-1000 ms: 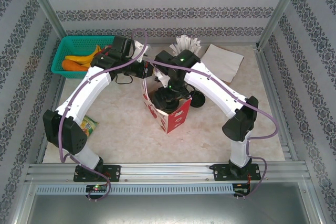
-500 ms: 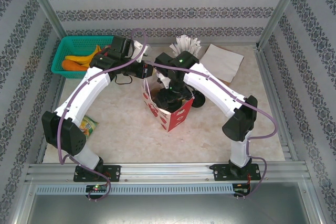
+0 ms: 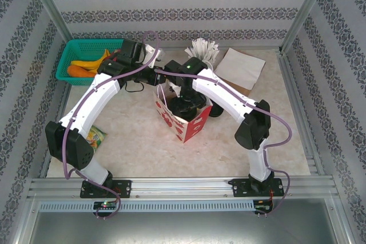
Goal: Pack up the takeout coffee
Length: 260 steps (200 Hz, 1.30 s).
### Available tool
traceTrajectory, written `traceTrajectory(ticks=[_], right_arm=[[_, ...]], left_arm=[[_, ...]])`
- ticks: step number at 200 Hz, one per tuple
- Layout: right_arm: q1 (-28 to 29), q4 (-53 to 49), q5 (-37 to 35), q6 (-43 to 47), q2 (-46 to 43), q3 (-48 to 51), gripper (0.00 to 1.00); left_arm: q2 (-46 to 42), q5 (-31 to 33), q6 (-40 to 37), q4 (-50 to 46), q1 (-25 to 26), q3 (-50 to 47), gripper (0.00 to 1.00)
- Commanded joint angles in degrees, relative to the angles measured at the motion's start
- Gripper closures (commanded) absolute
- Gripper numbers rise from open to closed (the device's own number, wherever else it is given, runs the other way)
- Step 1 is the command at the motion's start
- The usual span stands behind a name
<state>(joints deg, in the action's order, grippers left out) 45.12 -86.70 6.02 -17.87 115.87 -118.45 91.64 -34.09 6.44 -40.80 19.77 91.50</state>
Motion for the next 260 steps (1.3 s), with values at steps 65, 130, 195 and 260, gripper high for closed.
traceTrajectory(ticks=[65, 130, 195, 260], right_arm=[[-0.4, 2.0, -0.8, -0.5, 2.0, 1.0, 0.42], [-0.2, 2.6, -1.4, -1.4, 0.2, 5.2, 0.43], [-0.4, 5.3, -0.6, -4.0, -1.3, 2.9, 0.43], [-2.0, 3.7, -2.3, -3.2, -0.8, 2.2, 0.43]], left_arm=[[-2.5, -2.0, -1.6, 1.7, 0.5, -0.5, 1.0], [-3.1, 0.2, -1.2, 2.2, 0.4, -0.8, 1.0], [-3.1, -1.5, -1.3, 3.2, 0.5, -1.6, 1.0], [-2.3, -1.3, -1.0, 2.9, 0.5, -1.4, 1.0]])
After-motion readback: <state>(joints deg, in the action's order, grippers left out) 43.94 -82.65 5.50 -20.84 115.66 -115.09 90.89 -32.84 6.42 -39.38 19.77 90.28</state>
